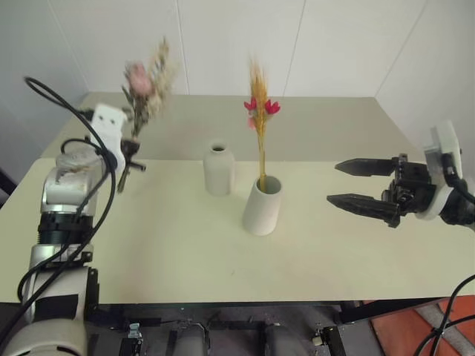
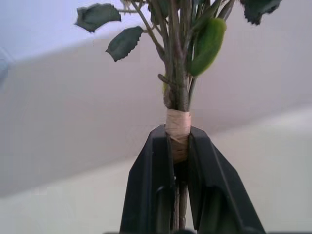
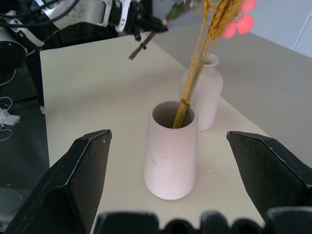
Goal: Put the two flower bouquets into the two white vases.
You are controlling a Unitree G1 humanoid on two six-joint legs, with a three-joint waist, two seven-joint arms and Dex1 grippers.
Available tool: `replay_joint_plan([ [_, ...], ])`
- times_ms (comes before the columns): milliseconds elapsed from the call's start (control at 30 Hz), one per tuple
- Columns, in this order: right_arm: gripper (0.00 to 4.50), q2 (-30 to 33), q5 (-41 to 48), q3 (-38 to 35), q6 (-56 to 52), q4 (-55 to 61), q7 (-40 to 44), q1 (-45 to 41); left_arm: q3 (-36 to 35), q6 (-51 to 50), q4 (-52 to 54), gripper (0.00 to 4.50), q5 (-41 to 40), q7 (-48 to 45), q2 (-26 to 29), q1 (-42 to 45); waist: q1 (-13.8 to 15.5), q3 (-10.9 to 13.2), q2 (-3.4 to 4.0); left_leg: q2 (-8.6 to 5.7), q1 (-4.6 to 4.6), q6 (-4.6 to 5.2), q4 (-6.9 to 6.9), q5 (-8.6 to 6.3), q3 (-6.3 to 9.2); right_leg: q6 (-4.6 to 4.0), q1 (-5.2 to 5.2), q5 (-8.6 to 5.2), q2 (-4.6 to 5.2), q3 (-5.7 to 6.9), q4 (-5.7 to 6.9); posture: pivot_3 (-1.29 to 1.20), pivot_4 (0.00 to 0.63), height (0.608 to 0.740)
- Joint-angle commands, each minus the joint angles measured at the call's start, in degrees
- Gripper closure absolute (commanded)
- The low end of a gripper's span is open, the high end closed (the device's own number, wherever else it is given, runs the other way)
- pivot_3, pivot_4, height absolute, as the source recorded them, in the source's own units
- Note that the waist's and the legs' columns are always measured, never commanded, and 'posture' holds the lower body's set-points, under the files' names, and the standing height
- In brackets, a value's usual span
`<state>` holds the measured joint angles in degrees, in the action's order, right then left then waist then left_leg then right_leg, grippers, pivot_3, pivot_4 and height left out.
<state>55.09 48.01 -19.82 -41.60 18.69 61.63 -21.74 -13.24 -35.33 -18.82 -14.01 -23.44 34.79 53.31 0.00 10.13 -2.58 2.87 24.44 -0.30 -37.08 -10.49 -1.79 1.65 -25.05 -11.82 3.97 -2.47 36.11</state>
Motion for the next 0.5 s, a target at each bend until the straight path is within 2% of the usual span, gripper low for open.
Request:
replay_joint_plan([
  [33,0.0,-0.6,0.7,-2.4,1.8,2.0,-1.5,0.0,-7.6,-2.5,2.7,4.39,-12.5,-5.1,-2.5,6.8,0.0,0.0,0.0,-0.01,0.03,0.0,-0.07,0.0,0.0,0.04,0.0,0.01,0.02,0.01,0.01,0.0,0.15,0.74],
  [267,0.0,-1.8,0.9,-2.7,2.2,3.0,-3.0,0.5,-8.1,-0.8,-4.5,4.39,-21.4,-17.4,-5.3,15.2,-0.2,0.0,0.0,-0.04,-0.06,0.0,-0.13,0.0,0.01,0.12,0.11,0.02,0.01,0.0,0.03,0.0,0.15,0.74],
  [500,0.0,-2.2,1.8,-4.4,1.8,4.9,-4.5,2.1,-2.9,8.2,-14.4,4.39,-17.2,-23.0,-10.3,19.3,-0.3,0.0,0.0,-0.05,-0.1,0.0,-0.14,0.0,0.01,0.2,0.2,-0.03,0.01,0.01,-0.02,0.0,0.15,0.74],
])
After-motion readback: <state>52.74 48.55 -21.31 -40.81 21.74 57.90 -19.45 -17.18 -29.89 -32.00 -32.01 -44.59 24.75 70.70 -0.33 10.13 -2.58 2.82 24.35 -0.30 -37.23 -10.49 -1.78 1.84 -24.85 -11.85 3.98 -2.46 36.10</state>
